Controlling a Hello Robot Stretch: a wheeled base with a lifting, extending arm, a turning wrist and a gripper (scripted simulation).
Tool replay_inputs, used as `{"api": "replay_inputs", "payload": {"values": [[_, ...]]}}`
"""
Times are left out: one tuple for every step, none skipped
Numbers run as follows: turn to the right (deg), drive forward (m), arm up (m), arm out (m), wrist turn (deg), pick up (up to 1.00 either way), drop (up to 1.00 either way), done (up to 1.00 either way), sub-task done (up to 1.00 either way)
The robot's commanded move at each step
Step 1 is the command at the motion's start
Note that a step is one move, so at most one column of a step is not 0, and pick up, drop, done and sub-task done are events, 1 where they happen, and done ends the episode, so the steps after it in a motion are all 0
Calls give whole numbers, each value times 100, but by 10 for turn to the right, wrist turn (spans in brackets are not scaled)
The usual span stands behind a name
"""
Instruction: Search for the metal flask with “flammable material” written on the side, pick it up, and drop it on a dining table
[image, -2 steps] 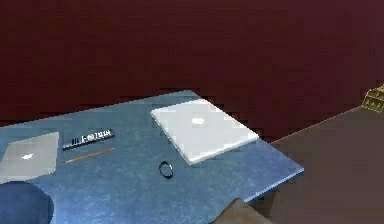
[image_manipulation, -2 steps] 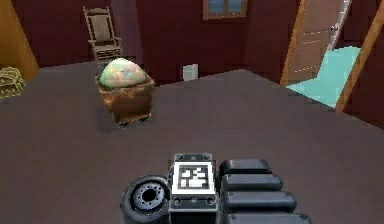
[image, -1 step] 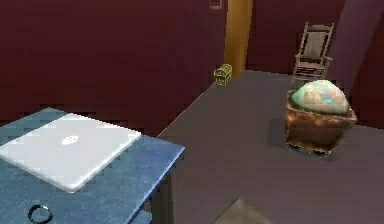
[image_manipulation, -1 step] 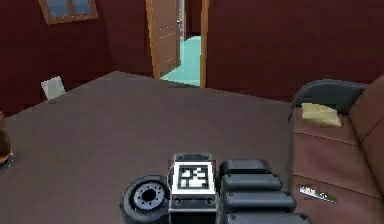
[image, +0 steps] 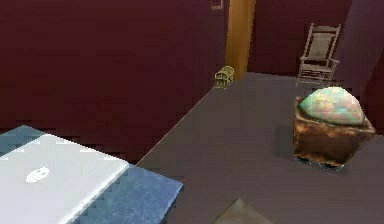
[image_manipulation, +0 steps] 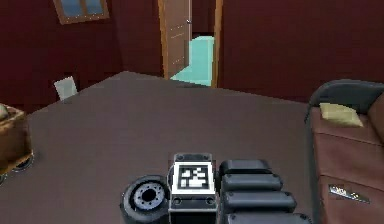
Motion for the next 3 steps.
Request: {"api": "replay_inputs", "payload": {"values": [[-450,0,0,0,0,0,0,0,0],[-450,0,0,0,0,0,0,0,0],[-450,0,0,0,0,0,0,0,0]]}}
